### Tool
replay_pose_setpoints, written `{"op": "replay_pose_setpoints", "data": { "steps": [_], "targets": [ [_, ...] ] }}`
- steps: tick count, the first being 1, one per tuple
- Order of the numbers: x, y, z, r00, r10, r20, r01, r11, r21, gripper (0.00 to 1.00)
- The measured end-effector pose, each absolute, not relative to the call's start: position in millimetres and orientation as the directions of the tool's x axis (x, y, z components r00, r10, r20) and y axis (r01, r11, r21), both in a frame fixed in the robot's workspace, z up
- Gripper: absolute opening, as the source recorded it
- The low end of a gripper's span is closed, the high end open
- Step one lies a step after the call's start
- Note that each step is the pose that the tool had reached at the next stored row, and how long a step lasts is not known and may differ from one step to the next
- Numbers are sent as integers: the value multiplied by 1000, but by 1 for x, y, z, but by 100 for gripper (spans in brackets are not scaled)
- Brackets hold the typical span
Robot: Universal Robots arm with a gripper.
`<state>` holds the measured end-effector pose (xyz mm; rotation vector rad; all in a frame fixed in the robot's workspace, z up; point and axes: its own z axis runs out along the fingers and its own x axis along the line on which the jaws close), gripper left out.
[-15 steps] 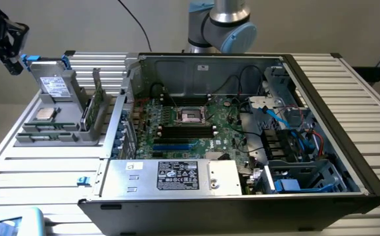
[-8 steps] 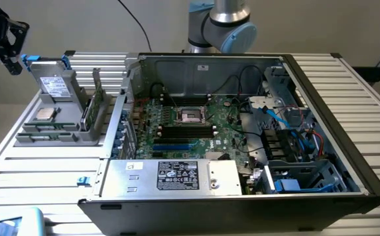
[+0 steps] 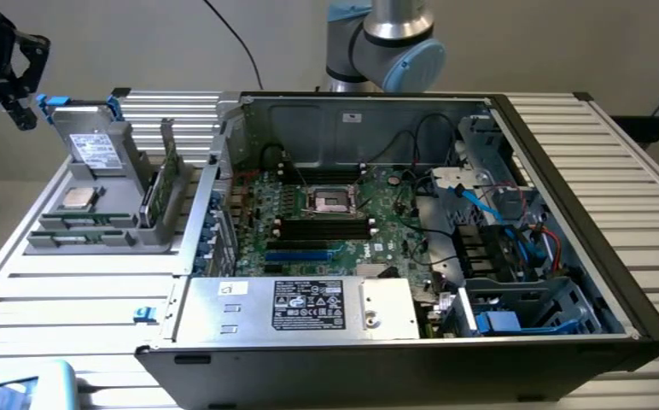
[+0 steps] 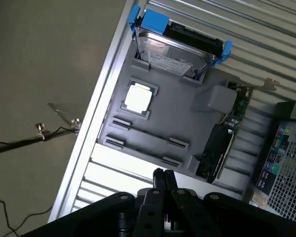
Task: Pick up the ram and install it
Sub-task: 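Pick up the ram and move it above insertion slot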
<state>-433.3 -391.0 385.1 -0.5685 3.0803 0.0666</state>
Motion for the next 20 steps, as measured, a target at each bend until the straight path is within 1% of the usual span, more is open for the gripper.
{"op": "replay_pose_setpoints", "data": {
  "steps": [20],
  "targets": [
    [-433,-391,385,-746,-666,-16,-666,745,40,11]
  ]
}}
